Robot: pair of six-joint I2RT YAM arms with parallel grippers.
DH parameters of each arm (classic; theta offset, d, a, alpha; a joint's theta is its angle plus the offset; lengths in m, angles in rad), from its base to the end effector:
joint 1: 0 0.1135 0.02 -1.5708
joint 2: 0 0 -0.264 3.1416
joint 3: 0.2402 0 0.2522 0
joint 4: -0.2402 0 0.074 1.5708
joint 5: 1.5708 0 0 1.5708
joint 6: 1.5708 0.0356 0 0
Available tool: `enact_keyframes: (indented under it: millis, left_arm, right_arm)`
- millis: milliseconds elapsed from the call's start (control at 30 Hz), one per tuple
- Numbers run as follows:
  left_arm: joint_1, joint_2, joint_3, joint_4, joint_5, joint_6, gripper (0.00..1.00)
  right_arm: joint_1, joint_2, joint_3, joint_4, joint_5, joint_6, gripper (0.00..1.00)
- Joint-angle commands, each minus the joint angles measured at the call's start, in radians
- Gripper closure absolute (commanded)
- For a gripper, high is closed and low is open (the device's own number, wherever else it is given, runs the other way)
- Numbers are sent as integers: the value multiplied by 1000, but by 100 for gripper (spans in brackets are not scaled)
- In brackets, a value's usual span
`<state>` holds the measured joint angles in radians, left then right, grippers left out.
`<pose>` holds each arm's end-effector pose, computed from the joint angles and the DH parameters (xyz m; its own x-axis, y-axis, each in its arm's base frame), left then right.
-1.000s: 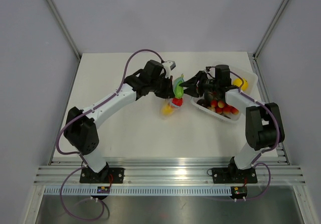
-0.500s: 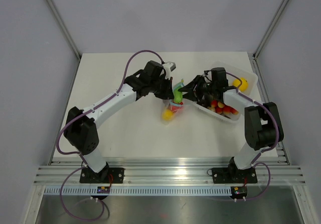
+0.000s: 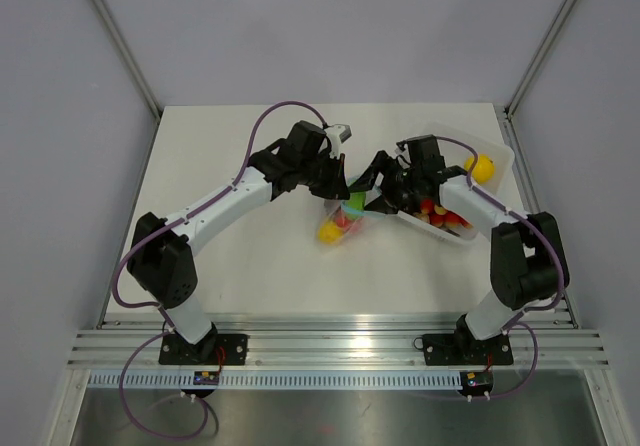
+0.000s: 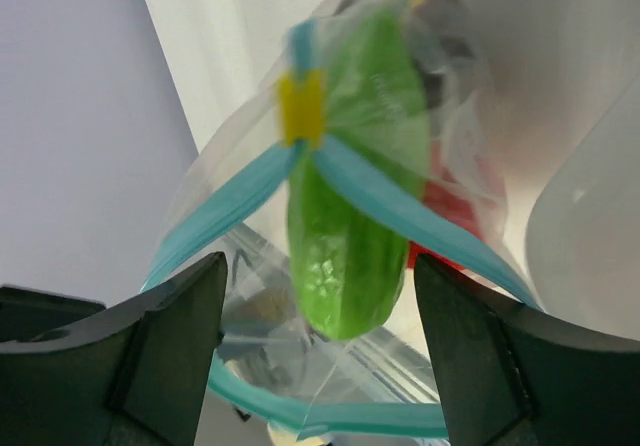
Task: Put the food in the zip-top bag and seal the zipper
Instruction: Place the fake vegetable in the zipper food storage bag, then zip the zipper food storage bag at the center of the board.
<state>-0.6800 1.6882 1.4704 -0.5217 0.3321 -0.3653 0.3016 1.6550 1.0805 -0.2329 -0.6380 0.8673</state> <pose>0.2902 -0.2496 0.3088 -0.7687 0.1873 -0.6116 0.5430 0.6965 -0.4691 0.3292 0.1246 0.2197 -0.9281 0.3528 -0.1191 0.1174 0.5807 0.8056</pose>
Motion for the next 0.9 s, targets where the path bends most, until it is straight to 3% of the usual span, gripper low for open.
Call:
enact_keyframes:
  millis: [0,167,400,467,567,700,867]
  left_arm:
    - [10,-36,31,52,41,-30,100]
    - [14,-42,16,72,62,-38,100]
    - [17,-55,4,74,70,-35,100]
    - [17,-58,2,72,76,-35,100]
    - [19,-67,2,74,77,-34,100]
    - [19,-70,11,68,81,-32,100]
    - [19,-67,44,37,82,-12,100]
  right_arm:
    - [22,-119,68,-162,113,-123,17]
    - [21,-251,110,-310,222,-234,18]
    - [19,-351,72,-390,400,-286,41]
    - [21,-342,64,-402,412,-295,41]
    - [19,-307,59,-410,388,-318,31]
    - [21,-264,42,-379,362,-340,29]
    - [21,-239,6,-349,334,-352,48]
